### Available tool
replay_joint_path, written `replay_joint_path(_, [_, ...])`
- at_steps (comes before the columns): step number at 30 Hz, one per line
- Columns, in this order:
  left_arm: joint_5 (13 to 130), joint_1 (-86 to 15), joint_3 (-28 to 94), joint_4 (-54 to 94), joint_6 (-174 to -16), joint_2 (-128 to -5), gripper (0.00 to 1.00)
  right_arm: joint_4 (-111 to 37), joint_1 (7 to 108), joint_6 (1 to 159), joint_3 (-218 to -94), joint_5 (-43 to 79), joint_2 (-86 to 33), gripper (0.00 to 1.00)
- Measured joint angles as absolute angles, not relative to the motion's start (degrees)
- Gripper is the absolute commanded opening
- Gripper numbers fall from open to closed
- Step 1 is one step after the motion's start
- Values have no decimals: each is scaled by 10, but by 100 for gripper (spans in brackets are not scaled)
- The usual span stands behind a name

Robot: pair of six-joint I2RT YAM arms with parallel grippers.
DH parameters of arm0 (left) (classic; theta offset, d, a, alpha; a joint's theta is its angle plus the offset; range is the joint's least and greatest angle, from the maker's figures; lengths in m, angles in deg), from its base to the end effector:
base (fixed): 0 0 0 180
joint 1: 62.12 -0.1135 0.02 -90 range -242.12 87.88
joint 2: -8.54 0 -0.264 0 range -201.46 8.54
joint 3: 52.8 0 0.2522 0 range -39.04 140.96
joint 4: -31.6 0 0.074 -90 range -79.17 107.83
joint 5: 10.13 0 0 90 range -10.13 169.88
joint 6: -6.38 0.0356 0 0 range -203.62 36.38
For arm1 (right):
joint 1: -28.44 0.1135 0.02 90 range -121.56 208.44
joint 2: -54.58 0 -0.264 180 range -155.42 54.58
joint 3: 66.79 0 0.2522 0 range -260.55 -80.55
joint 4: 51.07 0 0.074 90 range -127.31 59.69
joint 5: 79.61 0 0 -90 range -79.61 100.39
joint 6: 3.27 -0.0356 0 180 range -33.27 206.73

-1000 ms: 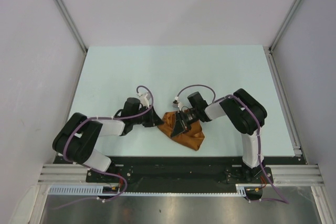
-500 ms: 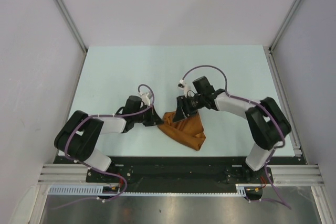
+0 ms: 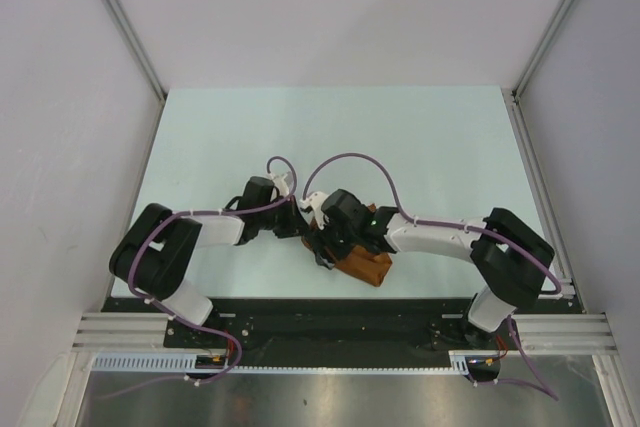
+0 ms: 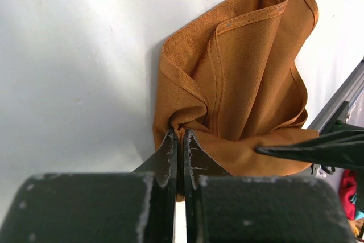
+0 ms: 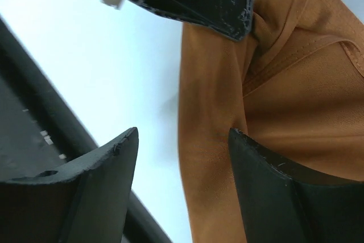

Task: Fold the napkin, place the utensils inside, and roll it up
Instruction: Roll the napkin with the utensil

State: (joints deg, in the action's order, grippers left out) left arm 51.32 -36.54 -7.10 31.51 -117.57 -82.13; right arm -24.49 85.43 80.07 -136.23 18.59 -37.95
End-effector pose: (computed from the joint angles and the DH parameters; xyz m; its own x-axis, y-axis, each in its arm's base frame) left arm 0.2415 -0.1345 0.1247 -0.9115 -0.1075 -0.3970 0.2106 0.7070 -0.6751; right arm 0.1779 0.2831 0.1951 -0.5146 -0.5814 -0.6302 -0.8262 0.5328 0.1831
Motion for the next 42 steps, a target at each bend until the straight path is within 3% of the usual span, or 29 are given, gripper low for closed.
replay_joint_path(14, [511, -365, -68, 308, -1176, -821, 1, -263, 871, 825, -1365, 123, -440, 63])
replay_joint_path(17, [511, -365, -66, 305, -1176, -821, 16, -263, 872, 826, -1372, 97, -452, 51])
replay_joint_path(19, [512, -367, -63, 302, -1174, -821, 24, -263, 872, 823, -1376, 79, -458, 38])
replay_joint_path(21, [512, -372, -59, 296, -1172, -819, 38, -262, 872, 820, -1376, 67, -460, 25])
replay_joint_path(23, [513, -379, -57, 290, -1170, -811, 55, -263, 872, 814, -1376, 65, -460, 20])
replay_joint_path(26, [516, -399, -57, 279, -1169, -781, 69, -264, 870, 804, -1373, 79, -456, 14])
replay_joint_path(35, [548, -439, -91, 285, -1160, -652, 73, -258, 811, 754, -1359, 278, -448, 9])
replay_joint_path(42, [541, -413, -134, 300, -1151, -634, 72, -250, 730, 717, -1358, 464, -464, 8])
